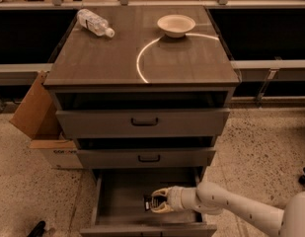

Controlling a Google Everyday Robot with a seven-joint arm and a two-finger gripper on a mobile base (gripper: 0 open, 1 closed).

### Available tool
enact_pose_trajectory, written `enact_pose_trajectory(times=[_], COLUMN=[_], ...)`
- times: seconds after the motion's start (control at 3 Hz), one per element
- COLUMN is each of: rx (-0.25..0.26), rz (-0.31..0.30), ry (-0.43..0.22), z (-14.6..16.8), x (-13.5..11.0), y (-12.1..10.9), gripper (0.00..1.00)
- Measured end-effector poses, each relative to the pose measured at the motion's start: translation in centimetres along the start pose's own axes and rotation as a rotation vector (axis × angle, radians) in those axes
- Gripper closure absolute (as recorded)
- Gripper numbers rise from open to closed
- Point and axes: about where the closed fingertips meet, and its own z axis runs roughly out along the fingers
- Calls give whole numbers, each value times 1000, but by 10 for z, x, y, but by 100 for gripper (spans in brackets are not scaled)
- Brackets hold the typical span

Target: Pick rxbar chocolate from bottom drawer and place on counter

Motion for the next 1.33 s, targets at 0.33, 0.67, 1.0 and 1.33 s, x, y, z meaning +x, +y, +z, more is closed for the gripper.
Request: enact_pose_trajectory(times=[0.33,0.67,1.0,1.33], rx=[0,33,95,155], rz=[0,-39,-112,-204], ry=[0,-2,-4,19], z=[0,-32,-91,-149], x=[0,-19,-56,-99], y=[0,-3,-7,-9], gripper=[100,100,100,100])
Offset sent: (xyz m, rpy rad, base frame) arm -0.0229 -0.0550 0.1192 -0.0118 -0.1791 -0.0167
